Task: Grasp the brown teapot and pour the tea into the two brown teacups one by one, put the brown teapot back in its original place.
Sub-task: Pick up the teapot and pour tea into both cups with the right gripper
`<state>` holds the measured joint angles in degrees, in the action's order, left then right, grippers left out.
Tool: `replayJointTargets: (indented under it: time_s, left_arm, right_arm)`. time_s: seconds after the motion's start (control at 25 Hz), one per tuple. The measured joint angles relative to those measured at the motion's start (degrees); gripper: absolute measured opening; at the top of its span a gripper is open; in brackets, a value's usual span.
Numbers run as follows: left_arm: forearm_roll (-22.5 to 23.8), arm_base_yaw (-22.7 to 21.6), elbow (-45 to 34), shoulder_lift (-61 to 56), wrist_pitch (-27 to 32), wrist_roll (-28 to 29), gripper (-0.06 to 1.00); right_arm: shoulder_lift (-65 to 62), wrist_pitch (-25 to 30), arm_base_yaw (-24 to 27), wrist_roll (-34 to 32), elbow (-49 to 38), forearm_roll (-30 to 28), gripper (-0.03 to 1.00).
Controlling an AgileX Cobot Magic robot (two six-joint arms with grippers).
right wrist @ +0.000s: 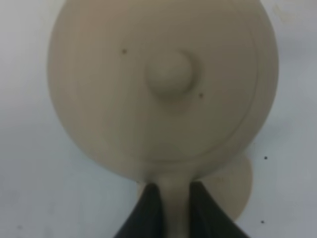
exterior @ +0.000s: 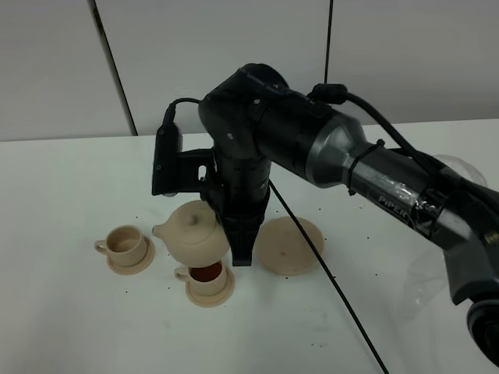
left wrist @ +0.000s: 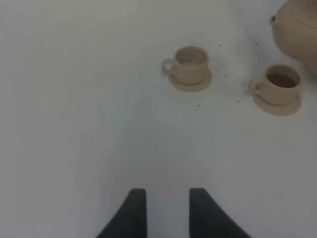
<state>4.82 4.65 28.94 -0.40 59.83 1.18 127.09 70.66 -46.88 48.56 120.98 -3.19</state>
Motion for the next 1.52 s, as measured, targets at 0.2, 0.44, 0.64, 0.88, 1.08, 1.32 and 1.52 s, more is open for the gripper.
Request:
replayJointTargets:
  time_s: [0.2, 0.44, 0.64, 0.88, 1.08, 1.32, 1.52]
  left_arm:
    - [0.0, 0.0, 0.0, 0.0, 0.0, -0.06, 0.28]
    - [0.0, 0.0, 0.0, 0.0, 0.0, -0.06, 0.28]
    - [0.0, 0.0, 0.0, 0.0, 0.0, -0.06, 0.28]
    - [0.0, 0.0, 0.0, 0.0, 0.0, -0.06, 0.28]
    - [0.0, 0.0, 0.0, 0.0, 0.0, -0.06, 0.28]
    - [0.0, 0.0, 0.0, 0.0, 0.0, -0.06, 0.28]
    - [0.0, 0.0, 0.0, 0.0, 0.0, 0.05, 0.28]
  right_arm:
    - [-0.2, 0.0, 0.27, 0.14, 0.06, 3.19, 0.09]
    - [-0.2, 0.06, 0.57, 0.92, 0.06, 3.19, 0.09]
    - [-0.16, 0.06, 0.76, 1.25, 0.06, 2.42, 0.09]
    - [1.48, -0.53, 0.76, 2.84, 0.1, 1.73, 0.09]
    - [1.54, -1.87, 0.76, 3.03, 0.16, 1.5, 0.09]
    - [3.89, -1.77, 1.53, 2.69, 4.37, 1.62, 0.09]
    - [9.08, 0.22, 1.91, 2.56, 13.63, 1.76, 0.09]
